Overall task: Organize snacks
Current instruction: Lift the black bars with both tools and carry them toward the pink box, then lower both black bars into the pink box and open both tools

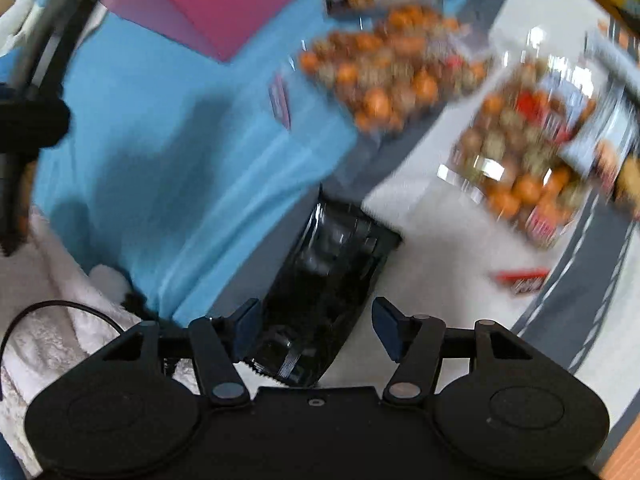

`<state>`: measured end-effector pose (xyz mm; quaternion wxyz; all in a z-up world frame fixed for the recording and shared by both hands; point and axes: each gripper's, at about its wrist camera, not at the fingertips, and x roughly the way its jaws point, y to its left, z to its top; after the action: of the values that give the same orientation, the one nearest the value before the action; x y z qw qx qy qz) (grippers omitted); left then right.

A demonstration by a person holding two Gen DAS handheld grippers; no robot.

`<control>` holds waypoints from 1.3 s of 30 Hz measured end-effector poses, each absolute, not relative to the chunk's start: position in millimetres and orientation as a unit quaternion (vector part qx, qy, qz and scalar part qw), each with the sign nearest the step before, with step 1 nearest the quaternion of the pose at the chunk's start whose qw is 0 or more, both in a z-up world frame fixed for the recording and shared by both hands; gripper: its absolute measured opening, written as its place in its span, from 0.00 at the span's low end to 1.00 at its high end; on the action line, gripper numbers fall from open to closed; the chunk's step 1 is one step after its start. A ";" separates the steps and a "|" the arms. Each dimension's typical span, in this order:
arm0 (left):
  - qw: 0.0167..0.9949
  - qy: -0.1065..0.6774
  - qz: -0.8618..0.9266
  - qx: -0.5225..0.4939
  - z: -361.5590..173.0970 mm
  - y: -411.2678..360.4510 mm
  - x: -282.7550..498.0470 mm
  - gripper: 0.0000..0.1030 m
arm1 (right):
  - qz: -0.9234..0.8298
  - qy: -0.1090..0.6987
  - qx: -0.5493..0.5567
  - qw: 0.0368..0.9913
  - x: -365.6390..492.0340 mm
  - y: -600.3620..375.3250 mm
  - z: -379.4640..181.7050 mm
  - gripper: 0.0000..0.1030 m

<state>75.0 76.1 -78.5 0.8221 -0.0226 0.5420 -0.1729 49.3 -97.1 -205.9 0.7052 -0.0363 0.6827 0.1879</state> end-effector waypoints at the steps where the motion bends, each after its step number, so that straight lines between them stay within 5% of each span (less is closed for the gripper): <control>1: 0.821 0.543 -0.175 -0.021 -80.2 75.5 73.5 0.48 | 0.182 0.687 -0.028 0.703 46.4 -97.2 -210.7 0.64; 7: 0.813 0.552 -0.187 -0.012 -89.8 70.2 67.1 0.48 | 0.147 0.657 -0.037 0.739 25.1 -77.9 -227.2 0.77; 9: 0.811 0.554 -0.189 -0.009 -91.7 70.0 64.2 0.48 | 0.133 0.638 -0.075 0.755 13.5 -67.0 -227.0 0.66; 12: 0.809 0.556 -0.189 -0.003 -92.6 70.3 60.0 0.48 | 0.137 0.624 -0.096 0.763 2.5 -62.3 -221.0 0.61; 22: 0.806 0.560 -0.190 0.021 -84.1 74.3 43.5 0.48 | 0.181 0.639 -0.023 0.747 0.8 -83.5 -177.5 0.60; 39: 0.839 0.521 -0.152 0.044 -19.3 106.4 75.7 0.48 | 0.269 0.526 -0.053 0.805 44.7 -45.2 -57.9 0.60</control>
<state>75.7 106.4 -19.3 0.8386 0.0436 0.5212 -0.1522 44.7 -45.2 -57.9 0.8054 -0.0528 0.5258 0.2685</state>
